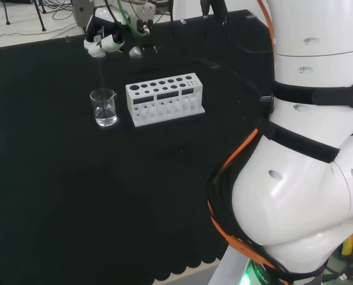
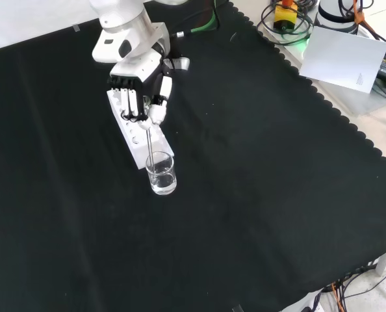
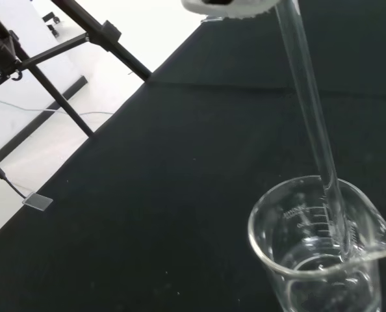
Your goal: Stir in the beaker to the left of the white test tube rack with the glass rod.
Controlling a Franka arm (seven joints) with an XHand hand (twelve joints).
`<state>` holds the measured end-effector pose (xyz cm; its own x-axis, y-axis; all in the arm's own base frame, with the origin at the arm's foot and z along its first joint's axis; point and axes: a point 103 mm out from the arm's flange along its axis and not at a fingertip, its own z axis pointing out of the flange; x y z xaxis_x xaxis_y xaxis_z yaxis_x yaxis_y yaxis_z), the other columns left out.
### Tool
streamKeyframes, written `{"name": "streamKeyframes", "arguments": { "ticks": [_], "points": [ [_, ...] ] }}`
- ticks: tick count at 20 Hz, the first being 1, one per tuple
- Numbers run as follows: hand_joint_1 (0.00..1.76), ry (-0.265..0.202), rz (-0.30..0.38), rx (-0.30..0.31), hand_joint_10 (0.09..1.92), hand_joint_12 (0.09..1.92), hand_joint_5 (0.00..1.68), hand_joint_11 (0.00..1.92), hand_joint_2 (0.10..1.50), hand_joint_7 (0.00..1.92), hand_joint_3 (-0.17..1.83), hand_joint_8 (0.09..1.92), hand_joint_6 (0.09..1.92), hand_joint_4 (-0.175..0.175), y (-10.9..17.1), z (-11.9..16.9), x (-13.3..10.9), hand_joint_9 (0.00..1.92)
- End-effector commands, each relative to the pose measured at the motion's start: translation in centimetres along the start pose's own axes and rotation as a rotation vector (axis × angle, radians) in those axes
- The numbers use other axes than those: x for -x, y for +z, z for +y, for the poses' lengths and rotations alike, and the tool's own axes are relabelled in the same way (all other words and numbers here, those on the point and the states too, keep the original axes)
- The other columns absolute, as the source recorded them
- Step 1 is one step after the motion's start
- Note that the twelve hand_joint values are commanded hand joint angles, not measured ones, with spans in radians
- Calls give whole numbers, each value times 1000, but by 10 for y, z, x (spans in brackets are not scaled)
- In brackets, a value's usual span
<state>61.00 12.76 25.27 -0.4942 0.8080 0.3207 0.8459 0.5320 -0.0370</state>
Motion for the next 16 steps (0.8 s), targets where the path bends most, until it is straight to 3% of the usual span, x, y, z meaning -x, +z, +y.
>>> {"name": "streamKeyframes", "arguments": {
  "ticks": [1,10,16],
  "points": [
    [1280,42,-12,15,1082,885,1133,1635,1107,942,6,1385,454,-175,-6,-34,8,1581],
    [1280,-33,-12,-11,1082,885,1133,1635,1107,941,5,1386,455,-175,15,-11,-31,1581],
    [1280,-74,-5,-37,1082,885,1133,1635,1108,941,5,1387,455,-175,27,10,-40,1581]
  ]
}}
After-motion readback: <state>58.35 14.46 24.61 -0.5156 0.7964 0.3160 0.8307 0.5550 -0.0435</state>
